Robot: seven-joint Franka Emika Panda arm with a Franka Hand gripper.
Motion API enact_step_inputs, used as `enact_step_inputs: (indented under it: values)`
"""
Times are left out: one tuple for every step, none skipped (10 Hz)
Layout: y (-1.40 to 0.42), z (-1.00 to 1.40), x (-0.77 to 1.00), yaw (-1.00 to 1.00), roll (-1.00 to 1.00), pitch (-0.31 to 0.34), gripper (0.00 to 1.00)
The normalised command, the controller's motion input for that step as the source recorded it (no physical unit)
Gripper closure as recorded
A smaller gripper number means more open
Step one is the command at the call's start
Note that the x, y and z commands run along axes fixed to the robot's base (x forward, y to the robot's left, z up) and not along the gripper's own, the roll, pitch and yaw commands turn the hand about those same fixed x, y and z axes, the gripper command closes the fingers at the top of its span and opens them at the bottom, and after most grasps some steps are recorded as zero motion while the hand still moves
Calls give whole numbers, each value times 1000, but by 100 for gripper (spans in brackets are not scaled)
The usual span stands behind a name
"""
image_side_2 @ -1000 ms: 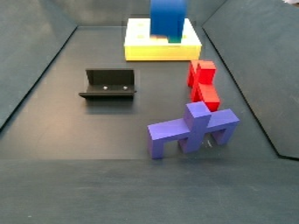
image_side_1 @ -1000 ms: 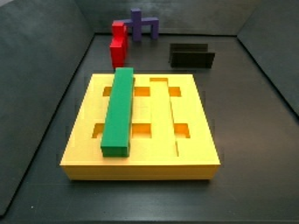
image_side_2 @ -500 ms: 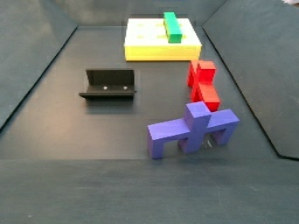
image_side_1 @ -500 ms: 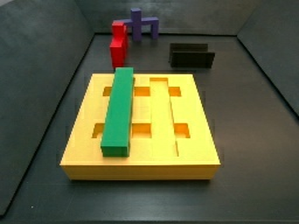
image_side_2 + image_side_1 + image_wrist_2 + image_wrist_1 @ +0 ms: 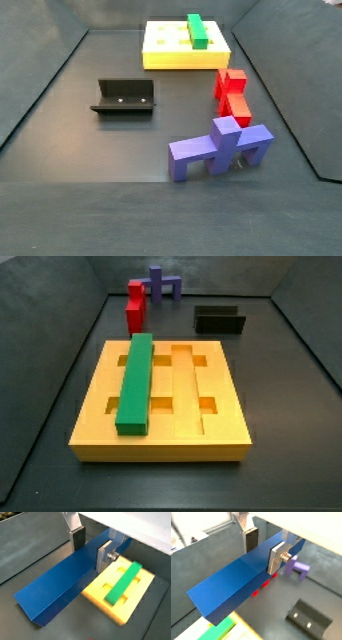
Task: Pick up the blue object. Move up. Move to above the board. Insert the blue object.
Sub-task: Move to above the board, then insert the blue object.
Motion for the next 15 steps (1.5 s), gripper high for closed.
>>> enact_step_inputs:
  values:
    - [-1400,197,-82,11,7,58,100]
    - [-1400,216,-64,10,-6,84,100]
    - [-1400,222,-40,7,-3,101,100]
    - [-633,102,36,3,27,126,100]
    - [-387,64,64,2,25,140,100]
    - [-174,45,68,5,19,139,100]
    - [-9,0,43,0,0,0,100]
    - [-109,-680,400,0,0,-73,100]
    - [-111,-963,451,17,0,-150,100]
    - [-177,-1000,497,46,0,-133,100]
    - [-209,-1000,500,80,0,-104,100]
    - [-203,-1000,454,163,39,-74,100]
    - [-183,-1000,406,206,67,-59,100]
    - [-171,-1000,349,277,77,-50,100]
    - [-160,-1000,320,331,107,-59,100]
